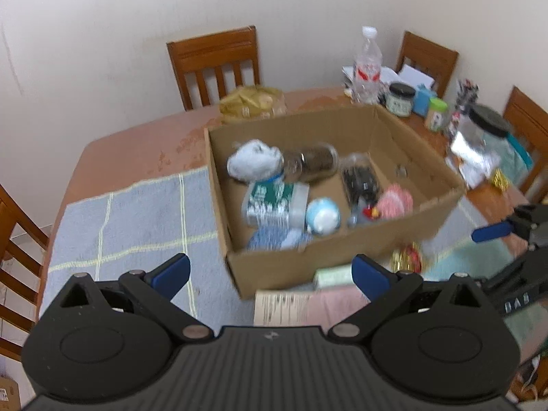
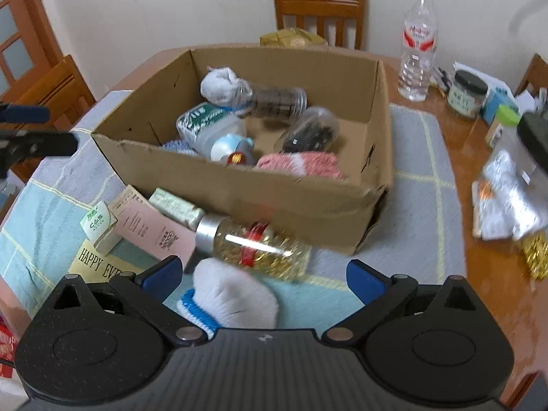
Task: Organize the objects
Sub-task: 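Grasp the green C&S tissue pack with the left tool while the right tool grasps the white blue-cuffed sock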
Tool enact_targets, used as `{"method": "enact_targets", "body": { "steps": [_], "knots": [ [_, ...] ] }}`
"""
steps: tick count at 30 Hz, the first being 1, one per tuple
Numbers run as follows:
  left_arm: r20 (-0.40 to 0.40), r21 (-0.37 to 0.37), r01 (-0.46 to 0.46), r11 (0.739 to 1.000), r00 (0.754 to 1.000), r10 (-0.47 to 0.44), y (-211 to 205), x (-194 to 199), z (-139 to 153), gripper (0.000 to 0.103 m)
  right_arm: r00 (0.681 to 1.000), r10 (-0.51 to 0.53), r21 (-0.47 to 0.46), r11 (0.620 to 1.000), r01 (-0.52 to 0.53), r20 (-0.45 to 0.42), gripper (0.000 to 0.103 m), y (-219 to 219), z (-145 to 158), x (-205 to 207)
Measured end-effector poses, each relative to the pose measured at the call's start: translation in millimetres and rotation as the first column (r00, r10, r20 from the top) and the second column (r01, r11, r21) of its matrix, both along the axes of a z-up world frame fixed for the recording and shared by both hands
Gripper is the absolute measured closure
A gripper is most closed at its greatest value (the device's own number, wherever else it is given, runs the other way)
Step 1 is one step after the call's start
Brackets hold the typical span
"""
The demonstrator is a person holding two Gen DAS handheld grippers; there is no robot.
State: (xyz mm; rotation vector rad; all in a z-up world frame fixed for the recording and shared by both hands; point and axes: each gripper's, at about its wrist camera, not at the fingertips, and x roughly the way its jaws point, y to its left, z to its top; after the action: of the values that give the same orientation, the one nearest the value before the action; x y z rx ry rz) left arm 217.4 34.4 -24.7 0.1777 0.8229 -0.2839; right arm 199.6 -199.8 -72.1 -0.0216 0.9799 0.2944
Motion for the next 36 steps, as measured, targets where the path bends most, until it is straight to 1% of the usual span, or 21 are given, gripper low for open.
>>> {"method": "enact_targets", "body": {
  "steps": [4, 9, 13, 16, 19, 21, 25, 28, 31, 33, 36],
  "knots": [
    [-0.046, -0.004, 0.023, 1.0, 0.999, -0.024, 15.2, -7.8, -22.2, 0.003, 1.0, -0.021, 0.021, 1.0, 0.021, -0.005, 0.0, 13.7, -15.5, -7.7],
    [-0.094, 0.004, 0.043, 0.999, 0.995, -0.043, 24.2, -16.7, -54.6, 0.003, 0.999, -0.028, 0.022, 0.999, 0.028, -0.017, 0.0, 25.7, -37.7, -16.5],
    [-0.122, 0.002, 0.06, 0.998, 0.991, -0.059, 25.6, -20.6, -74.8, 0.003, 1.0, -0.026, -0.009, 1.0, 0.025, -0.014, 0.0, 31.2, -52.2, -22.0],
    [-0.12, 0.013, 0.07, 0.997, 0.99, -0.068, 24.8, -22.1, -86.0, 0.003, 1.0, -0.008, -0.021, 1.0, 0.008, 0.012, 0.0, 35.1, -57.9, -22.4],
    [-0.118, 0.037, 0.06, 0.998, 0.992, -0.055, 22.5, -20.9, -95.3, 0.003, 0.999, 0.009, -0.058, 0.998, -0.007, 0.041, 0.0, 41.4, -64.2, -17.9],
    [-0.126, 0.035, 0.053, 0.998, 0.991, -0.048, 22.7, -19.8, -99.6, 0.003, 0.999, 0.02, -0.077, 0.997, -0.016, 0.049, 0.0, 43.8, -68.2, -14.2],
    [-0.133, 0.04, 0.044, 0.998, 0.99, -0.039, 22.2, -16.4, -107.5, 0.003, 0.999, 0.029, -0.088, 0.996, -0.026, 0.038, 0.0, 44.1, -76.5, -8.3],
    [-0.134, 0.051, 0.041, 0.998, 0.99, -0.034, 22.6, -13.6, -114.3, 0.003, 0.996, 0.063, -0.109, 0.992, -0.056, 0.066, 0.0, 42.9, -80.1, -11.2],
    [-0.144, 0.06, 0.03, 0.998, 0.989, -0.021, 23.5, -10.1, -121.4, 0.003, 0.995, 0.082, -0.107, 0.991, -0.075, 0.064, 0.0, 40.2, -81.0, -11.0],
    [-0.142, 0.058, 0.027, 0.998, 0.99, -0.018, 23.7, -8.7, -123.4, 0.003, 0.995, 0.086, -0.107, 0.991, -0.08, 0.055, 0.0, 39.0, -80.9, -10.7],
    [-0.136, 0.035, 0.018, 0.999, 0.991, -0.013, 25.8, -6.4, -125.9, 0.003, 0.994, 0.091, -0.107, 0.991, -0.084, 0.059, 0.0, 38.2, -81.7, -11.8]
  ]
}}
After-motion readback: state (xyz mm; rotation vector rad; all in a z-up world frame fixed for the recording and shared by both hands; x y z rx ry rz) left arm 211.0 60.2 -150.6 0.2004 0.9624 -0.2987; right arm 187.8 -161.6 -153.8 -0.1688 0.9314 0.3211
